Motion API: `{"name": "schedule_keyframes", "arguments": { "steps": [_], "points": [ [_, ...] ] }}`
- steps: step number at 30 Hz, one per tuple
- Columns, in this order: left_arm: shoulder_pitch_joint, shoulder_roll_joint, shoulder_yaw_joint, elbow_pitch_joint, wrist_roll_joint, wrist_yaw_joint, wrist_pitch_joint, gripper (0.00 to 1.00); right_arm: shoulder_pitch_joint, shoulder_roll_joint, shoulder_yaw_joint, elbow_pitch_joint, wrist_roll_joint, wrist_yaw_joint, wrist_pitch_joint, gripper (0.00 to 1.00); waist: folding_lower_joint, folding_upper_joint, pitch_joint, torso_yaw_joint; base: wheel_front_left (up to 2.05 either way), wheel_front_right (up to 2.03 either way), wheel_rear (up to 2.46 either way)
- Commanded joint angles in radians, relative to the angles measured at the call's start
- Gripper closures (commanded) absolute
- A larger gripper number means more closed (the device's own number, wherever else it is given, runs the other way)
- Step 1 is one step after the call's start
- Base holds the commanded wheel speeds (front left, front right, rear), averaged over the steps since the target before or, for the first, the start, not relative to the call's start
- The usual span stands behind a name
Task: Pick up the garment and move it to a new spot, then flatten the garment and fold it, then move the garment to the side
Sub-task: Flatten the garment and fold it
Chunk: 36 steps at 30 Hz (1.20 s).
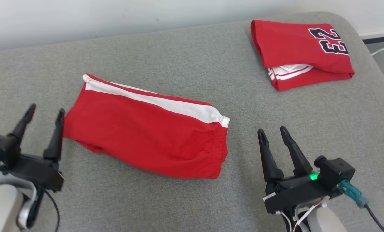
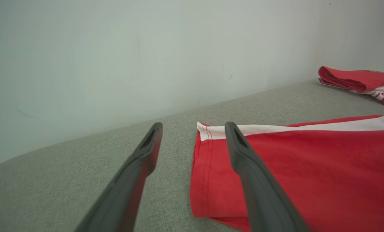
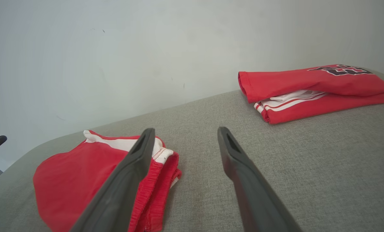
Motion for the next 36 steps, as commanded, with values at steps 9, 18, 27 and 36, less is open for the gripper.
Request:
{"name": "schedule_keyframes", "arguments": {
  "steps": [9, 18, 27, 36],
  "points": [
    [0.082, -0.123, 0.067, 0.041, 0.058, -0.061, -0.004, 0.0, 0.078, 0.047, -0.025, -0.015, -0.084, 0.0, -0.022, 0.0, 0.0002, 0.0, 0.002, 0.021, 0.0, 0.0, 0.0],
    [0.009, -0.169, 0.087, 0.263, 0.086, -0.093, -0.004, 0.0, 0.06, 0.059, 0.001, -0.011, -0.084, 0.0, -0.016, 0.0, 0.0002, 0.0, 0.032, -0.032, 0.0, 0.0, 0.0],
    [-0.025, -0.189, 0.081, 0.427, 0.075, -0.129, 0.007, 0.0, 0.063, 0.066, 0.01, 0.009, -0.069, 0.0, -0.028, 0.0, 0.0002, 0.0, 0.036, -0.067, 0.0, 0.0, 0.0],
    [-0.06, -0.222, 0.049, 0.506, 0.103, -0.154, 0.0, 1.0, 0.061, 0.067, 0.017, 0.025, -0.077, 0.0, -0.033, 0.0, 0.0002, 0.0, 0.016, -0.059, 0.0, 0.0, 0.0]
  ]
}}
